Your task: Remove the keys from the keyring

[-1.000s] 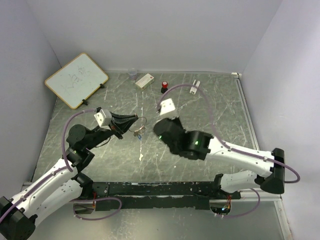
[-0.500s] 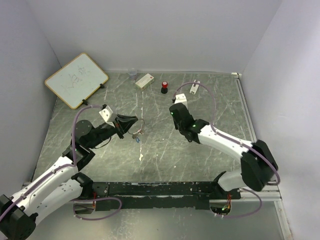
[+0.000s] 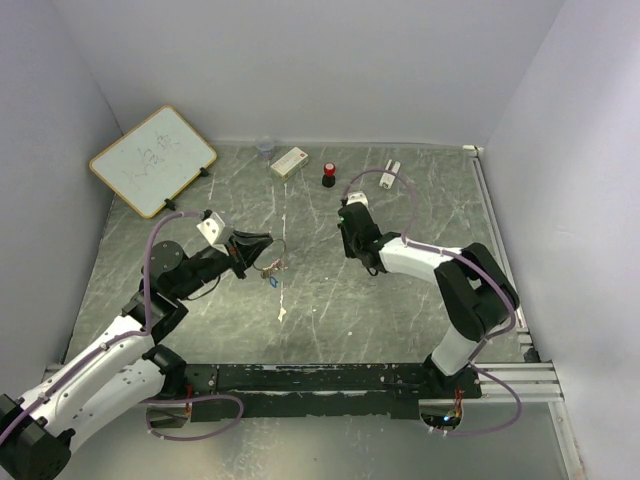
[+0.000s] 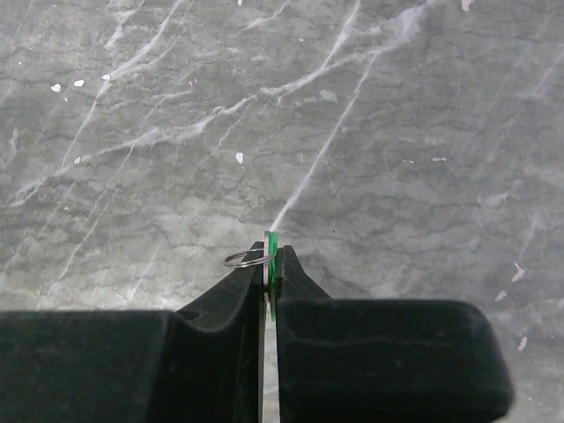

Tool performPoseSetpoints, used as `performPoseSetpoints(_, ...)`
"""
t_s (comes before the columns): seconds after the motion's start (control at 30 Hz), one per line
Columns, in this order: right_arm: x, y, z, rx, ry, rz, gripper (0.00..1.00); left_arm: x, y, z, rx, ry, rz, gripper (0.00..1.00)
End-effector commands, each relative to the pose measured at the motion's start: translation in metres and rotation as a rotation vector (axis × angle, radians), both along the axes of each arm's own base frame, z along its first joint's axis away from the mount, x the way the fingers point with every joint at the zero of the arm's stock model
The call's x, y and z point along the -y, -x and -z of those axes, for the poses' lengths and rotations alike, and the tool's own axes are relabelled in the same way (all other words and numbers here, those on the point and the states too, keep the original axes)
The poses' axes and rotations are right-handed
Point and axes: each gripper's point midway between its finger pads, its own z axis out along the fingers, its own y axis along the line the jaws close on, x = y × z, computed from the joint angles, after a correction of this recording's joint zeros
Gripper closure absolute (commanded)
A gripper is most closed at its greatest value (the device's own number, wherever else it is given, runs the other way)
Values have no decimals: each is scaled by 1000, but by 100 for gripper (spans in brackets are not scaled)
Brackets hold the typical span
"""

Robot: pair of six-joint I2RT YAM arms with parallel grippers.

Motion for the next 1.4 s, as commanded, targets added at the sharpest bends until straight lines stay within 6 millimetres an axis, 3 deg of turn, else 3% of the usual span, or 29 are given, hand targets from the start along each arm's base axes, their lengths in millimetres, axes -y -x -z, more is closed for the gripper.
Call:
performPoseSetpoints(0.0,-16,-17,-6,36,-70,-15,93,-4,-2,-24,52,28,-24,93)
performPoseSetpoints(0.13,-17,-18,-1,30,-70,-13,82,-5,-2,-23,53,29,-28,93)
performPoseSetpoints(0.3,-13,-20,-8,50,-74,16,79,-5,-3,-22,51,24,-33,93)
performPoseSetpoints(0.57,-9,-15,-35,108,-103,15,72,-5,-4,-22,51,27,-35,93)
performPoseSetpoints(0.77,-21,4,-70,187,-197,-52,69,-4,-4,-26,56,32,-26,93)
performPoseSetpoints(0.87,-33,21,-89,236,-216,-94,67,-1,-1,-34,68,50,-5,93)
performPoseSetpoints(1.0,-68,55,-113,293,-249,-202,67,4,2,-46,84,77,30,93)
performPoseSetpoints(1.23,-118,103,-122,326,-330,-330,67,8,-1,-54,80,98,38,93)
performPoseSetpoints(1.37,-136,118,-125,360,-332,-367,66,6,-5,-53,49,98,10,93)
